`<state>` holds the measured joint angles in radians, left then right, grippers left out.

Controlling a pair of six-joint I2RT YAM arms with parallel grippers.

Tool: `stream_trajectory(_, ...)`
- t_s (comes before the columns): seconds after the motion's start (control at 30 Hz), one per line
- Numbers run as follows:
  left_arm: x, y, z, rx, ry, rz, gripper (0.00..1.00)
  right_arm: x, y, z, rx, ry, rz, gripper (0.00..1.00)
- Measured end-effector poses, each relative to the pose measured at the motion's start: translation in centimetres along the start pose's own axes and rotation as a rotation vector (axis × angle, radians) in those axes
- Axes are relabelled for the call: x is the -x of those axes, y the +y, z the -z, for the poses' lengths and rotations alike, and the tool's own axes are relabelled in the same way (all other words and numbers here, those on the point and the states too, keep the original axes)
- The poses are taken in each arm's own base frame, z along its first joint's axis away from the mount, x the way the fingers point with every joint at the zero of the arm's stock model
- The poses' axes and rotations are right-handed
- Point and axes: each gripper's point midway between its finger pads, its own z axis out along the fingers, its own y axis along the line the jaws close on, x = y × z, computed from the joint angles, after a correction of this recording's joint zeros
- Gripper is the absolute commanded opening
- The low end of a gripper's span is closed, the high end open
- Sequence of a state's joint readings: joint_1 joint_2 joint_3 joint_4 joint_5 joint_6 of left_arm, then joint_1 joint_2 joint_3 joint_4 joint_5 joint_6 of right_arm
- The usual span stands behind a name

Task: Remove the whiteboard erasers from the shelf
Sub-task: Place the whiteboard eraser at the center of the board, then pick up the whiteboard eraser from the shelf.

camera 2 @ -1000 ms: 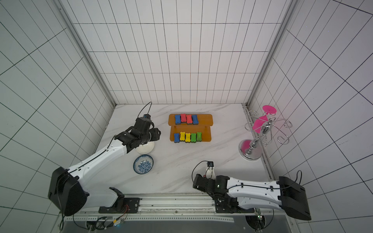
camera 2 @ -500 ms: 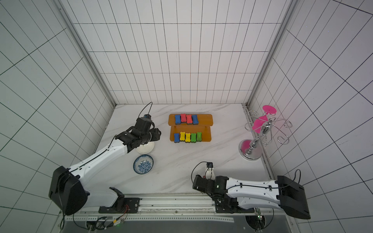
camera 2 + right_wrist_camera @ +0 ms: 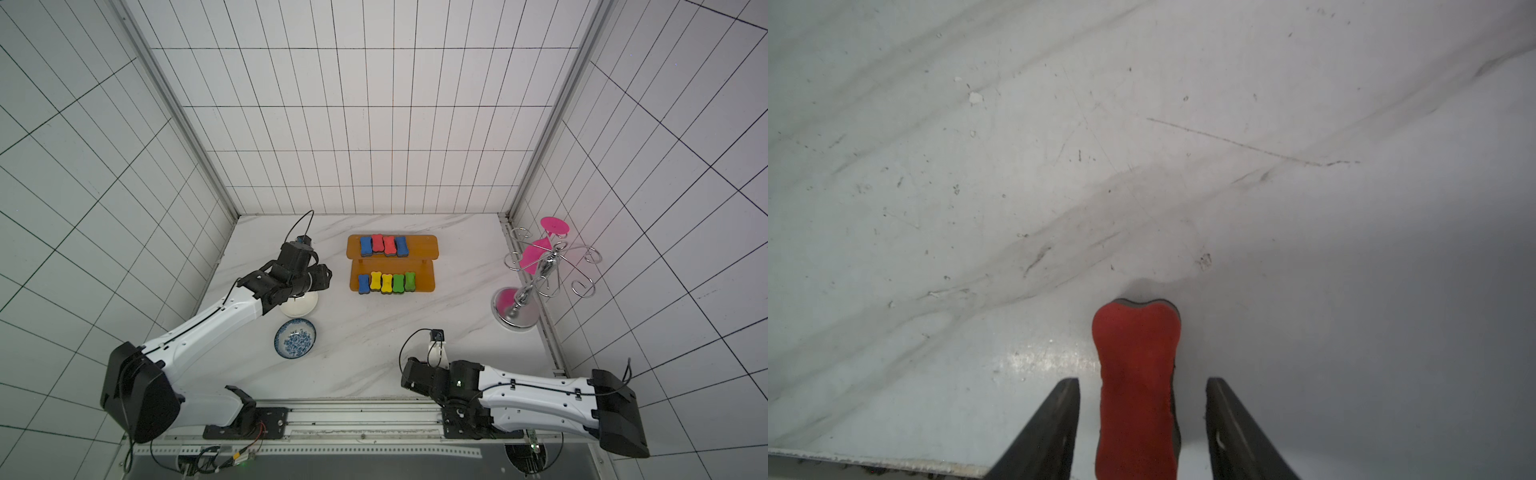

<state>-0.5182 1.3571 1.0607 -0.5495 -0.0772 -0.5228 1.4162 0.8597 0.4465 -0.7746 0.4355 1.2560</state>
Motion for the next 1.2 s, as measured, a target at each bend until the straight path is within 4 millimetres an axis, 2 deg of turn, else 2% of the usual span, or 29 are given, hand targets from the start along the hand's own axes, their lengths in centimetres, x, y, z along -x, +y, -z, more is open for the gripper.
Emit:
stream_trajectory(0.3, -0.1, -0.3, 0.0, -0.005, 0.002, -0.006, 0.48, 2.7, 0.5, 1.1, 0.002, -0.065, 0.009, 0.53)
stream_trajectory(0.57, -0.1, -1.8, -0.4, -0.02, 0.009, -0.026, 0.47, 5.1, 0.2, 0.3, -0.019, -0.066, 0.006, 0.53)
stream_trajectory(0.67, 0.3, -2.3, -0.4, -0.025, 0.002, -0.03, 0.46, 6.6, 0.3, 0.4, -0.006, -0.044, -0.006, 0.53)
stream_trajectory(0.97, 2.5, -3.4, 0.2, -0.045, -0.055, -0.029, 0.46, 13.6, 1.0, 1.3, 0.021, -0.027, 0.026, 0.5)
stream_trajectory(1.13, 3.5, -4.1, 0.2, -0.056, -0.071, -0.032, 0.43, 19.9, 2.3, 1.1, 0.055, -0.031, 0.069, 0.47)
stream_trajectory(1.2, 3.6, -4.3, 0.2, -0.066, -0.073, -0.034, 0.43, 23.3, 3.2, 0.8, 0.076, -0.041, 0.091, 0.45)
